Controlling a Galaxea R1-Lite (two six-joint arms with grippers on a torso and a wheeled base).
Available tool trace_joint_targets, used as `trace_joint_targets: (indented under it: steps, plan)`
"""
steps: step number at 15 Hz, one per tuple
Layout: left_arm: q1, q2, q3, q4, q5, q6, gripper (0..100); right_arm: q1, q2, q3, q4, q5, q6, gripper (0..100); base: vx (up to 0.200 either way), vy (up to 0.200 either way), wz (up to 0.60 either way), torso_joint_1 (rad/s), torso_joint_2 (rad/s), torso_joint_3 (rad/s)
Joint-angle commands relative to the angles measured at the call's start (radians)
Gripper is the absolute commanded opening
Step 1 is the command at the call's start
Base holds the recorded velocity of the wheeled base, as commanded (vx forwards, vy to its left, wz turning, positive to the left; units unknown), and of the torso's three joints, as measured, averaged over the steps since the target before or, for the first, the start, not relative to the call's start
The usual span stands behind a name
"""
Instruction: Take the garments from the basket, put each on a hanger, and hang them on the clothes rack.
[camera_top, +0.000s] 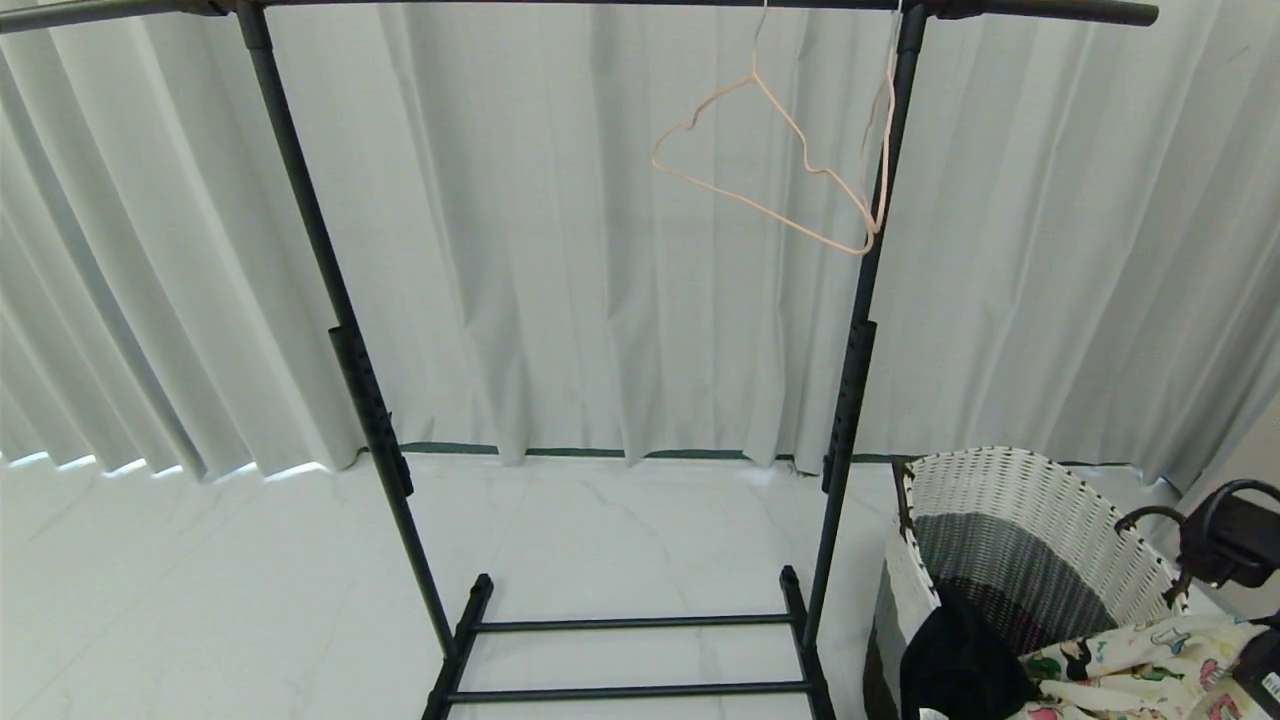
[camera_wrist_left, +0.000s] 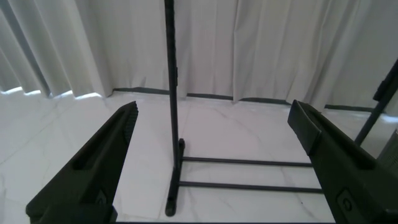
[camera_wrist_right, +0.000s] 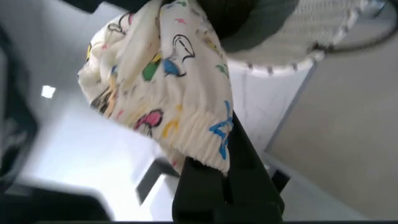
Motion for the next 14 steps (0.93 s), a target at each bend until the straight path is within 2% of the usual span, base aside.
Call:
trace_joint_targets:
  steps: [1, 4, 7, 8, 12, 14]
  plan:
    - [0.0, 0.0, 0.0, 0.0, 0.0, 0.0, 100, 0.021, -0.111, -0.042, 0.006, -0.001, 0.004, 0, -0.2, 0.0, 0.0, -0.007, 0.0, 0.002]
    - [0.0, 0.0, 0.0, 0.0, 0.0, 0.0, 100, 0.082, -0.142, -0.151, 0.119, 0.0, 0.03, 0, -0.2, 0.0, 0.0, 0.001, 0.0, 0.005]
    - [0.0, 0.0, 0.0, 0.0, 0.0, 0.0, 100, 0.211, -0.14, -0.278, 0.25, -0.001, 0.117, 0, -0.2, 0.0, 0.0, -0.001, 0.0, 0.004]
    - [0.0, 0.0, 0.0, 0.0, 0.0, 0.0, 100, 0.246, -0.132, -0.35, 0.334, 0.0, 0.136, 0, -0.2, 0.0, 0.0, -0.002, 0.0, 0.002]
    - [0.0, 0.0, 0.0, 0.0, 0.0, 0.006, 100, 0.401, -0.117, -0.528, 0.554, 0.0, 0.249, 0, 0.0, 0.0, 0.0, 0.0, 0.0, 0.0]
    - [0.0, 0.0, 0.0, 0.0, 0.0, 0.009, 100, 0.506, -0.097, -0.574, 0.604, 0.005, 0.344, 0, 0.0, 0.0, 0.0, 0.0, 0.0, 0.0]
